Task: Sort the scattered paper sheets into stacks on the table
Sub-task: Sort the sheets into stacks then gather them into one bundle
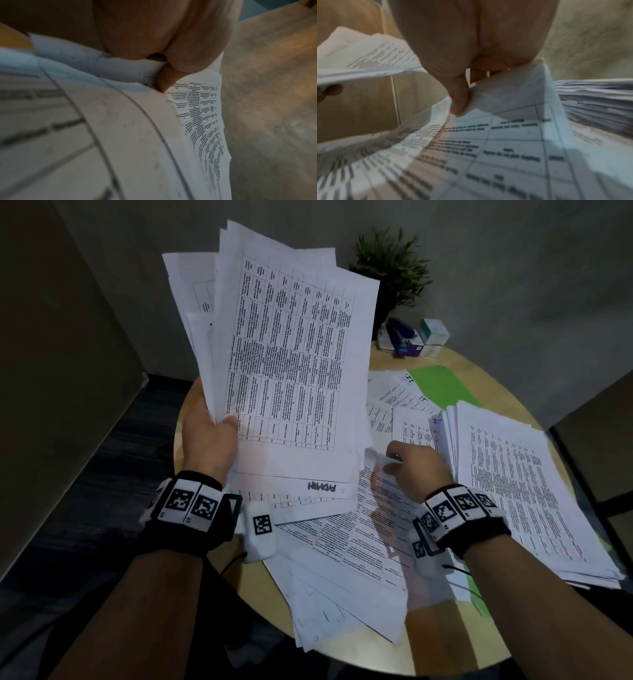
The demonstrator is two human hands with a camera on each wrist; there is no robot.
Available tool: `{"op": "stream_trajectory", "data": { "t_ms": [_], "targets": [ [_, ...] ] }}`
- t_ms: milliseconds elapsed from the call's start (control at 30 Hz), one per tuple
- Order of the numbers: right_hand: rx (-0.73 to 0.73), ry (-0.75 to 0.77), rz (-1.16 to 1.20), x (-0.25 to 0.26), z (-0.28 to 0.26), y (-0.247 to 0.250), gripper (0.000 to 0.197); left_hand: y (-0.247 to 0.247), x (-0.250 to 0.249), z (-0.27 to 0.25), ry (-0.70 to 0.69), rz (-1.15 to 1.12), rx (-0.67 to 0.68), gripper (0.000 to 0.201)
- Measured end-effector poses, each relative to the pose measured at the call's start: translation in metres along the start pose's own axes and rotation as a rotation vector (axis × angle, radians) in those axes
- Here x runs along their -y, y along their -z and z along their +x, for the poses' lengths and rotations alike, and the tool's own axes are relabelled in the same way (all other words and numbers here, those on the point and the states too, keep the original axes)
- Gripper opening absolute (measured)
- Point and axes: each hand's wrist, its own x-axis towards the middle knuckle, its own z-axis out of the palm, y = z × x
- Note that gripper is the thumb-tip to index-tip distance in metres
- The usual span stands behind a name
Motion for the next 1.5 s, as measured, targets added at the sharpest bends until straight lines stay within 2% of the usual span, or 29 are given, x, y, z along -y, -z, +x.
{"op": "stream_trajectory", "data": {
  "t_ms": [167, 300, 400, 433, 533, 633, 667, 800, 933, 1067, 1200, 1333, 1500],
  "targets": [
    [0.005, -0.018, 0.15, -0.016, -0.005, 0.022, 0.013, -0.004, -0.004, -0.003, 0.053, -0.049, 0.015, 0.046],
    [0.046, -0.027, 0.071, -0.024, -0.012, 0.021, 0.009, -0.008, -0.007, -0.005, 0.045, -0.051, 0.041, 0.046],
    [0.005, -0.064, 0.103, -0.026, -0.015, 0.022, 0.007, -0.008, -0.009, -0.007, 0.041, -0.061, 0.048, 0.046],
    [-0.023, -0.083, 0.162, -0.027, -0.016, 0.024, 0.005, -0.008, -0.01, -0.007, 0.037, -0.068, 0.052, 0.046],
    [-0.169, -0.138, 0.422, -0.031, -0.019, 0.037, 0.018, -0.008, -0.011, -0.007, 0.037, -0.089, 0.063, 0.044],
    [-0.383, -0.103, 0.595, -0.034, -0.022, 0.051, 0.006, -0.011, -0.012, -0.009, 0.046, -0.126, 0.112, 0.044],
    [-0.427, -0.091, 0.667, -0.034, -0.022, 0.054, 0.008, -0.013, -0.011, -0.009, 0.055, -0.14, 0.139, 0.043],
    [-0.469, -0.061, 1.046, -0.024, -0.024, 0.062, 0.019, -0.02, -0.011, -0.012, 0.122, -0.194, 0.245, 0.039],
    [-0.398, 0.004, 1.269, -0.009, -0.026, 0.065, 0.019, -0.024, -0.01, -0.015, 0.168, -0.257, 0.369, 0.04],
    [-0.233, 0.019, 1.261, -0.004, -0.025, 0.062, 0.022, -0.025, -0.008, -0.014, 0.154, -0.218, 0.406, 0.042],
    [-0.118, -0.061, 1.218, -0.01, -0.023, 0.056, 0.033, -0.021, -0.008, -0.011, 0.118, -0.119, 0.357, 0.041],
    [-0.015, -0.171, 1.146, -0.017, -0.025, 0.037, 0.034, -0.022, -0.007, -0.011, 0.117, -0.023, 0.323, 0.041],
    [0.045, -0.359, 1.059, -0.03, -0.018, 0.009, 0.018, -0.024, -0.005, -0.015, 0.115, 0.056, 0.368, 0.042]
  ]
}}
